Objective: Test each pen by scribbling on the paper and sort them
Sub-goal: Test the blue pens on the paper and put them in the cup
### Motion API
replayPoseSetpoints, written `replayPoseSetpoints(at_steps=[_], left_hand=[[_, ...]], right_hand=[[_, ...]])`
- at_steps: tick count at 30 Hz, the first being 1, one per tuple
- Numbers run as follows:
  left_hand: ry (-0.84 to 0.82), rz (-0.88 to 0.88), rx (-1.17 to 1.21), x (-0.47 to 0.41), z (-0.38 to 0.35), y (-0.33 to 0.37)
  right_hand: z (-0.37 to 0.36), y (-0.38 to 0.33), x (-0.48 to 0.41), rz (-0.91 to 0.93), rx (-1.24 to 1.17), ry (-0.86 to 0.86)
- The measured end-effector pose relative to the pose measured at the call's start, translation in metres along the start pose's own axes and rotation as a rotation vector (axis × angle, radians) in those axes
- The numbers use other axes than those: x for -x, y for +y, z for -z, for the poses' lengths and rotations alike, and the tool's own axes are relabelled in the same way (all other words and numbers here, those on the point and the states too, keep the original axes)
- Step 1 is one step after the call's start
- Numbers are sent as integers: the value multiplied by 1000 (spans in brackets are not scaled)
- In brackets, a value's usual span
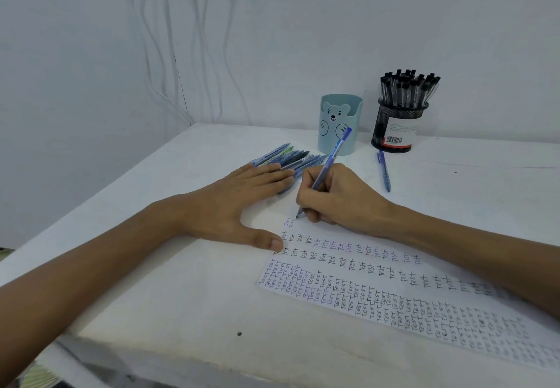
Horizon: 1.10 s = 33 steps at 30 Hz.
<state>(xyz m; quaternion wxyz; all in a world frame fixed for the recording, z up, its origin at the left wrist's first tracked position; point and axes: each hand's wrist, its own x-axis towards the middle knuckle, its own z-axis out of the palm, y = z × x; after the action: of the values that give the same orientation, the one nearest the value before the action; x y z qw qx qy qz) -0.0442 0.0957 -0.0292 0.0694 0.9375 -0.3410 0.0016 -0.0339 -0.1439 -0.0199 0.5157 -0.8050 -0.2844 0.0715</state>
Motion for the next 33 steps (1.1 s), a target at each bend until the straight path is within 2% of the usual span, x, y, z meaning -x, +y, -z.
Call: replayPoseSetpoints(at_steps=[5, 11, 17, 21, 27, 30, 33], left_hand=[[-10, 13, 10, 1, 2, 1], [-11, 17, 17, 0, 2, 1], [-7, 18, 23, 0, 2, 1], [-16, 24, 29, -1, 2, 1], [-8, 21, 29, 0, 2, 2], [-16, 25, 30, 0, 3, 2], [-17, 20, 26, 1, 2, 2]], right_hand=[[5, 0, -5, -120, -383, 115], [5, 1, -2, 5, -503, 85], [7, -4, -4, -141, -729, 167], [10, -4, -3, -108, -713, 116], [12, -5, -1, -127, -695, 138], [12, -4, -3, -140, -648, 124], [23, -4, -9, -156, -523, 189]])
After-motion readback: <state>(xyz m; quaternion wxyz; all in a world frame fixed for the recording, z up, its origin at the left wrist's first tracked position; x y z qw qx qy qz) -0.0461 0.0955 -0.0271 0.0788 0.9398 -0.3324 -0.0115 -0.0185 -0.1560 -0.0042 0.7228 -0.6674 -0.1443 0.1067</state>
